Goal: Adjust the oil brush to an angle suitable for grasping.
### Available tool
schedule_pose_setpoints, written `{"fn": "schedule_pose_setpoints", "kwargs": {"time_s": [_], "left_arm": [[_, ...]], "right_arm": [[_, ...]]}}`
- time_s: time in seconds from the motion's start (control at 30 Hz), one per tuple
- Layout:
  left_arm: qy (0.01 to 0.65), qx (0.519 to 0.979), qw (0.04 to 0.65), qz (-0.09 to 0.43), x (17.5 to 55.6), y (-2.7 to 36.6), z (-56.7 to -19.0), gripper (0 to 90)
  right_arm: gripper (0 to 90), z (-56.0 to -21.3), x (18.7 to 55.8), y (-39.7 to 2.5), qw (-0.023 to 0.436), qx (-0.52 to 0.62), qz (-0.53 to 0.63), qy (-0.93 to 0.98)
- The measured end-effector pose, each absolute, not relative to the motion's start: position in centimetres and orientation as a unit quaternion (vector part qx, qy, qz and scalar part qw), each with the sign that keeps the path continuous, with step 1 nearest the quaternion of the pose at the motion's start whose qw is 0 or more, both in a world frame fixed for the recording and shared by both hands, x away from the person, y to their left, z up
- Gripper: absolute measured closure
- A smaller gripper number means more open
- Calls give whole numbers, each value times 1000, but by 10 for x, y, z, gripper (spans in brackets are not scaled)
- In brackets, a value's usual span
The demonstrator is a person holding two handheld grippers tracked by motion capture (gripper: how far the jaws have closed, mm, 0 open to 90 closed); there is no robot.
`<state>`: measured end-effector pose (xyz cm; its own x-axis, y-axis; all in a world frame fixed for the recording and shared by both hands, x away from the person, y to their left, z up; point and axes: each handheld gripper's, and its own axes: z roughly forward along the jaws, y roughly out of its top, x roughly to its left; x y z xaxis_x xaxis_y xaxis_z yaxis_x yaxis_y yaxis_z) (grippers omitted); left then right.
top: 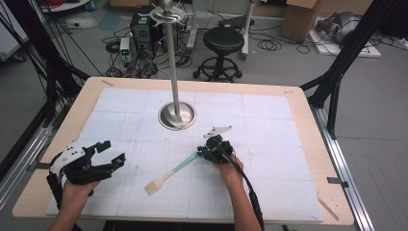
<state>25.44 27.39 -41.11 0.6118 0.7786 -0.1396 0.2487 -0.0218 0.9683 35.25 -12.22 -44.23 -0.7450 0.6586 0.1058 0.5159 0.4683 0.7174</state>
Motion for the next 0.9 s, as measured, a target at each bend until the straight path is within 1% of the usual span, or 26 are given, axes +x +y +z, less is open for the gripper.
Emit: {"fn": "schedule_pose_setpoints", "kwargs": {"time_s": [0.03, 0.17, 0.4, 0.5, 0.63, 0.7, 0.9], "left_arm": [[378, 679, 588, 225, 254, 274, -411, 215], [377, 681, 586, 225, 254, 274, -411, 216], [376, 677, 594, 215, 255, 272, -411, 218], [377, 676, 597, 213, 254, 272, -411, 221], [373, 675, 602, 208, 254, 272, -410, 226], [367, 676, 606, 205, 253, 271, -410, 252], [366, 670, 616, 196, 252, 269, -409, 261]], "right_arm": [[808, -441, 350, -123, 97, 349, 388, 848], [655, -429, 337, -143, 118, 378, 414, 820], [288, -412, 298, -196, 181, 424, 465, 756], [199, -408, 279, -217, 205, 433, 476, 738], [191, -401, 257, -237, 228, 425, 472, 737], [178, -398, 245, -247, 236, 425, 478, 731], [174, -400, 222, -272, 244, 451, 476, 714]]}}
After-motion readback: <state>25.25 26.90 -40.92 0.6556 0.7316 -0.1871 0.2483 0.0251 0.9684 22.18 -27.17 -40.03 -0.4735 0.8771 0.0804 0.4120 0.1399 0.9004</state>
